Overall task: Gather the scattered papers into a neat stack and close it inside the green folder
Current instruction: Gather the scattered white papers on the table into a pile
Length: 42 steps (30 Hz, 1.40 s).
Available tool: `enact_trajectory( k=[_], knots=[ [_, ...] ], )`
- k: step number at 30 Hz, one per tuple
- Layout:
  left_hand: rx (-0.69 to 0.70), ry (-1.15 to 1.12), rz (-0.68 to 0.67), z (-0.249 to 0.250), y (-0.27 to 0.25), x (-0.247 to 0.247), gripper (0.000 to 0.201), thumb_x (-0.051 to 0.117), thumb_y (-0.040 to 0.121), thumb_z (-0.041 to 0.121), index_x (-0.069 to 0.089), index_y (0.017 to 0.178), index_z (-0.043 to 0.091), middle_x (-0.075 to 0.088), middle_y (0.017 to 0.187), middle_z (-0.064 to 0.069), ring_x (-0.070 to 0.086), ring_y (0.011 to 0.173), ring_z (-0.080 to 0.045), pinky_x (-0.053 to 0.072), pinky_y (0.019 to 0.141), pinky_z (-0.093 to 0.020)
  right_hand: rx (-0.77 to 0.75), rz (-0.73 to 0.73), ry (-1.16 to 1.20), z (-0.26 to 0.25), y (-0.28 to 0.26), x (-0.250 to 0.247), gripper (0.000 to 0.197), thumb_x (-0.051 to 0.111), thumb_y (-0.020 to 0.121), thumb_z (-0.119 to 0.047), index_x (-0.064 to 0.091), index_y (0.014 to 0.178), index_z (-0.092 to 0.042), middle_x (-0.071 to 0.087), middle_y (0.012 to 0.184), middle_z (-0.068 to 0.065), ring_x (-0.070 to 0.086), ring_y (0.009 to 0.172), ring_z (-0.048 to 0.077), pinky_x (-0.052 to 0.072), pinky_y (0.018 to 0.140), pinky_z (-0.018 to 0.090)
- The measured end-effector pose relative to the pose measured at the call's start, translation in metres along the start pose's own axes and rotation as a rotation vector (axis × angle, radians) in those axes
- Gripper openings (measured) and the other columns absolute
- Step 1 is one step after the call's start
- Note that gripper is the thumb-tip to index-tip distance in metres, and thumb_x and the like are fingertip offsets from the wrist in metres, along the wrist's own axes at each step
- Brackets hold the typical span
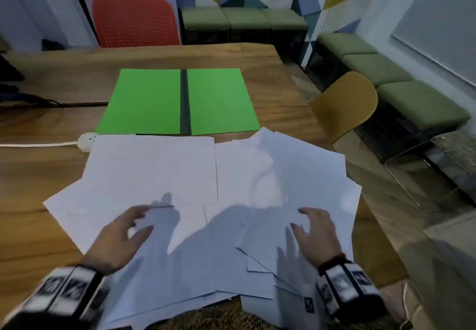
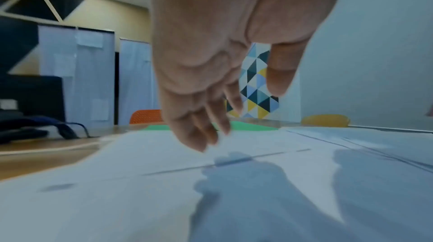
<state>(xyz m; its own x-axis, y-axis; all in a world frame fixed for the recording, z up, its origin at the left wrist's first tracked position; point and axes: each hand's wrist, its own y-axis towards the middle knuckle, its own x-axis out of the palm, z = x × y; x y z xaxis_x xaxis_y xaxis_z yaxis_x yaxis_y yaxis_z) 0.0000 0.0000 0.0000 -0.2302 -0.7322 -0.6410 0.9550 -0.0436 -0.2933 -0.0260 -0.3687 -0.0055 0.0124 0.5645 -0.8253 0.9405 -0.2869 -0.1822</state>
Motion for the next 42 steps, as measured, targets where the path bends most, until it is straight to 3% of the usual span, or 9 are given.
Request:
enact_trajectory(
  k=[3,8,14,18,22,29,35,39,42],
  knots=[
    [-0.057,0.182,0.015,0.016,0.039,0.027,0.083,0.042,0.077,0.060,0.024,0.145,0.014,0.032,0.148,-0.022,0.032,0.134,-0.039,0.030,0.108,-0.046,0.160,-0.177,-0.193,-0.016,0.013,0.028,0.060,0.038,0.092,-0.046,0.020,0.143,-0.019,0.007,0.156,0.014,0.011,0.142,0.031,0.016,0.115,0.045],
    [-0.275,0.592,-0.199,0.022,0.064,0.068,0.070,0.017,0.085,0.068,-0.008,0.144,0.040,-0.011,0.158,-0.002,-0.004,0.141,-0.046,0.015,0.112,-0.056,0.166,-0.364,-0.355,-0.022,0.012,0.061,0.073,0.023,0.089,-0.061,-0.007,0.146,-0.027,-0.021,0.154,0.014,-0.016,0.141,0.037,-0.003,0.113,0.057],
    [0.149,0.805,-0.431,0.004,0.047,0.058,0.088,-0.002,0.065,0.085,-0.002,0.144,0.046,-0.030,0.148,0.009,-0.016,0.143,-0.037,0.003,0.114,-0.054,-0.159,-0.472,-0.451,-0.010,0.007,0.058,0.107,-0.010,0.050,-0.083,-0.006,0.145,-0.033,-0.021,0.155,0.009,-0.019,0.142,0.034,-0.008,0.113,0.054],
    [0.279,0.398,-0.345,-0.015,0.042,0.032,0.076,0.015,0.065,0.088,0.042,0.127,0.053,0.013,0.154,0.005,0.004,0.146,-0.026,0.005,0.116,-0.033,-0.233,-0.366,-0.406,0.003,0.013,0.041,0.094,0.000,0.068,-0.080,0.007,0.146,-0.028,-0.011,0.157,0.003,-0.010,0.144,0.025,-0.004,0.116,0.047],
    [-0.027,0.168,0.151,-0.014,0.049,0.041,0.076,0.043,0.069,0.061,0.053,0.128,0.014,0.054,0.131,-0.024,0.047,0.122,-0.043,0.036,0.104,-0.046,0.312,-0.145,-0.231,0.019,0.035,0.022,0.070,0.032,0.091,-0.052,0.004,0.147,-0.020,-0.005,0.157,0.016,0.000,0.144,0.034,0.009,0.117,0.048],
    [-0.198,0.241,0.082,0.033,0.044,0.084,0.095,0.066,0.075,0.044,0.007,0.147,0.027,0.028,0.151,-0.010,0.025,0.135,-0.037,0.026,0.108,-0.048,-0.010,-0.385,-0.375,0.003,0.027,0.040,0.085,0.050,0.081,-0.056,-0.001,0.145,-0.034,-0.015,0.155,0.017,-0.008,0.142,0.040,0.004,0.115,0.052],
    [0.082,0.531,-0.258,0.031,0.039,0.101,0.083,0.052,0.088,0.041,-0.010,0.142,0.046,-0.011,0.157,0.013,-0.018,0.144,-0.029,-0.004,0.111,-0.062,0.278,-0.057,0.125,0.008,0.049,0.012,0.051,0.053,0.083,-0.018,0.040,0.132,-0.011,0.042,0.137,0.019,0.041,0.122,0.034,0.035,0.103,0.041],
    [0.296,0.458,-0.430,0.036,0.039,0.098,0.089,0.058,0.082,0.042,-0.013,0.133,0.058,-0.004,0.152,0.018,-0.018,0.141,-0.019,-0.007,0.112,-0.056,0.377,-0.197,0.496,0.000,0.059,0.005,0.044,0.049,0.090,-0.033,0.040,0.125,-0.008,0.046,0.132,0.014,0.046,0.110,0.027,0.035,0.094,0.034],
    [0.235,0.232,-0.224,0.036,0.033,0.095,0.078,0.048,0.069,0.058,0.003,0.133,0.064,0.013,0.154,0.011,-0.001,0.146,-0.031,0.005,0.113,-0.056,0.289,-0.243,0.298,-0.002,0.054,0.016,0.069,0.068,0.079,-0.028,0.029,0.132,-0.008,0.042,0.139,0.014,0.046,0.122,0.031,0.039,0.098,0.035]
  ],
)
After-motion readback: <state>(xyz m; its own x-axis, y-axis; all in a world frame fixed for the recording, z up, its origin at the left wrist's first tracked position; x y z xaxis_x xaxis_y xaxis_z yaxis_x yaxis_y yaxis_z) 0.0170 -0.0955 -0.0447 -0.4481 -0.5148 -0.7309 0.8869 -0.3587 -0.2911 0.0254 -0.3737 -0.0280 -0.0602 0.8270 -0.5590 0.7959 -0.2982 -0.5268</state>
